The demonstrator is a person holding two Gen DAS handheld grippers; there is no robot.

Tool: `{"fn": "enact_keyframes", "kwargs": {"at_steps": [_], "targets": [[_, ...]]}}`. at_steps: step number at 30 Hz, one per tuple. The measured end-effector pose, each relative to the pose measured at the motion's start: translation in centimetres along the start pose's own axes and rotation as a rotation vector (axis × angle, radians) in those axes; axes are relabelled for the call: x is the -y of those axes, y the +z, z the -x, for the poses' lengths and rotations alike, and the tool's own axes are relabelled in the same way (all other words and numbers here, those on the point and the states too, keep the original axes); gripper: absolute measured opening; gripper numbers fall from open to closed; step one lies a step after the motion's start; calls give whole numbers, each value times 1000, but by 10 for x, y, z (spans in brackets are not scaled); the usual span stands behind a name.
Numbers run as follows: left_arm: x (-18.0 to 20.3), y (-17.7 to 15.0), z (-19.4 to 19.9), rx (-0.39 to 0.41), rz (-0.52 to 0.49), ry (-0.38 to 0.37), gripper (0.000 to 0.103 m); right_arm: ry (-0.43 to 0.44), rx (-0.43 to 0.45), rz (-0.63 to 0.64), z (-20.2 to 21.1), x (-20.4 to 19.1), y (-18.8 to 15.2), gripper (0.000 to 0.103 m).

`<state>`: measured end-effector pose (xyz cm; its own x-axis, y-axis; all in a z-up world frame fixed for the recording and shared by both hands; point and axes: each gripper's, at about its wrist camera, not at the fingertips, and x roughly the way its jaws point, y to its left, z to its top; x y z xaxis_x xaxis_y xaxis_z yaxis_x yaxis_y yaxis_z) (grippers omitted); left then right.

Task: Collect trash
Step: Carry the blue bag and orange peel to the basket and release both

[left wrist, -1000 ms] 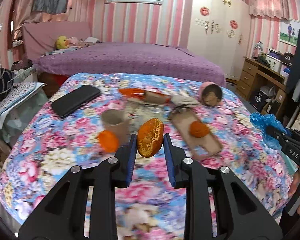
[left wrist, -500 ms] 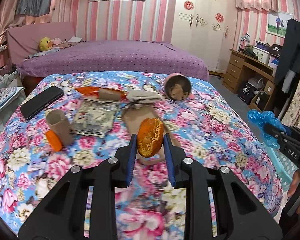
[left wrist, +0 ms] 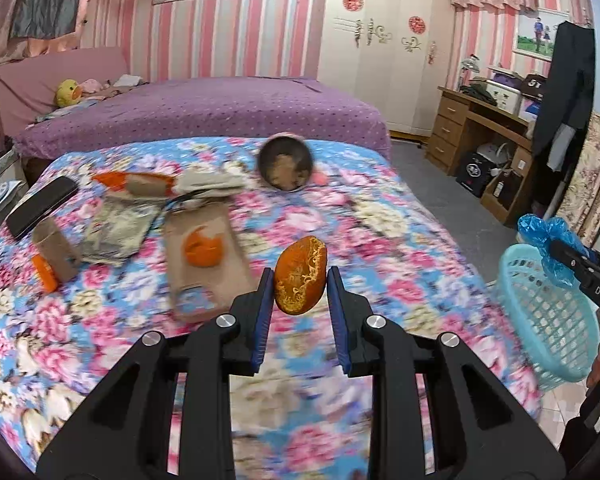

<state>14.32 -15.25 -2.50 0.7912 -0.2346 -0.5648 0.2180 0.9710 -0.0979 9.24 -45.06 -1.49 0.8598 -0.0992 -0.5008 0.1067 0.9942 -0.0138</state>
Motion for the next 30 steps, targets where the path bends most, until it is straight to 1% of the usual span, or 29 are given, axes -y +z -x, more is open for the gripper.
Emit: {"fn": "enact_keyframes", "kwargs": {"at_steps": [5,10,13,17,20,24,27,29,30], "targets": [[52,2,-1,8,-52,-73,26,-55,-10,-21,7,42,-5,33],[105,-4,-14,-32,-68,-188,26,-116,-15,-49,15,84,-16,33],[129,-11,-19,-36,-88,-215,26,-150,-24,-67,20,106,-24,33],[169,-18,-32,-71,-104,-263,26,-181,-48,-100,21,130,-35,33],[192,-21,-39,-92,-111,-284,26,-183,-51,-113,21,137,-39,33],[219,-21,-42,-88,-149,-296,26,-187,-40,-128,23,140,-39,33],[234,-22,-44,-81,-174,-302,32,-187,-38,-134,22,140,-40,33],[239,-22,-43,-68,-189,-295,54,-189,-43,-131,20,139,-40,33],[239,-22,-42,-58,-185,-289,59,-188,-44,-131,19,140,-41,33]]}}
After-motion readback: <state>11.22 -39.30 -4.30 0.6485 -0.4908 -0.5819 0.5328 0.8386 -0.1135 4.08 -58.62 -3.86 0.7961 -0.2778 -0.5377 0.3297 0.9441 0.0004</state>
